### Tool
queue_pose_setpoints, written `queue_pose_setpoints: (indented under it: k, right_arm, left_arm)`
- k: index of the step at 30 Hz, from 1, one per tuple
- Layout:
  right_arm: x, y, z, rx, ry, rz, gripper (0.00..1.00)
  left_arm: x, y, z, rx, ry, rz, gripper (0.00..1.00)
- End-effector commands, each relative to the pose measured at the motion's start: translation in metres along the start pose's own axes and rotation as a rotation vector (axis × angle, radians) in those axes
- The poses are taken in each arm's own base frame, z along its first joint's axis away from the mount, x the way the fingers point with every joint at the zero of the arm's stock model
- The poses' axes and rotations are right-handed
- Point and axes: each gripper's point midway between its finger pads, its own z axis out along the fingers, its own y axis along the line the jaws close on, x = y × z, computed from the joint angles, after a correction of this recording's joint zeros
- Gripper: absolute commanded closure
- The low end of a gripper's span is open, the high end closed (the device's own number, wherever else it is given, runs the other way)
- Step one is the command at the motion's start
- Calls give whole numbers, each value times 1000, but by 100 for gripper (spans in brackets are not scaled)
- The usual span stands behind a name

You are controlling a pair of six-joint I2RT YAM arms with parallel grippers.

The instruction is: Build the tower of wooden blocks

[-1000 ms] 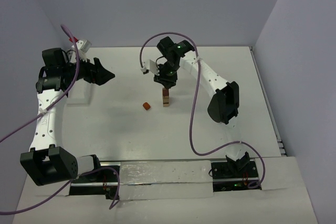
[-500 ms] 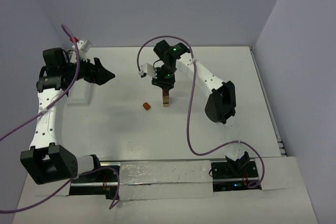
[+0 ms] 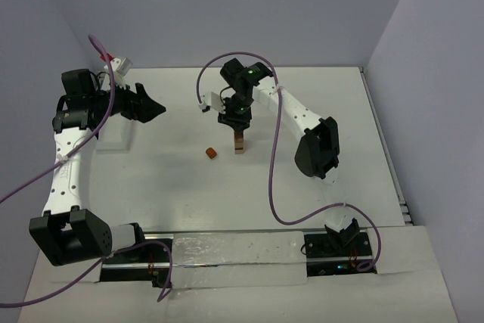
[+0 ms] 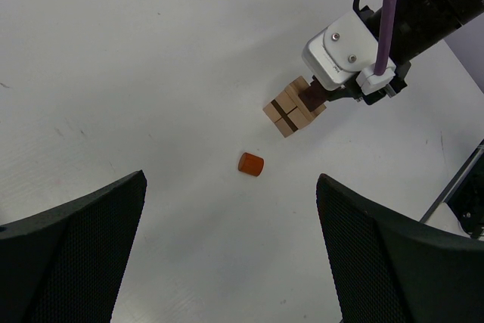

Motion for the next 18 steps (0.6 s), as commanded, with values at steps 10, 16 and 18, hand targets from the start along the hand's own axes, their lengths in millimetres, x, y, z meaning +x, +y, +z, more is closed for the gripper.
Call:
queue_pose_setpoints:
  k: [10,16,18]
  right_arm:
    - [-5,-3,1,16,11,3,61]
    - [-4,-4,3,14,13,6,60]
    - [-4,-4,3,13,13,5,60]
  left_arm:
    - [-23,-8,-4,17,-48,59,1]
    - [-23,-7,-4,14,-48,60,1]
    - [-23,-7,-4,14,-49,62,1]
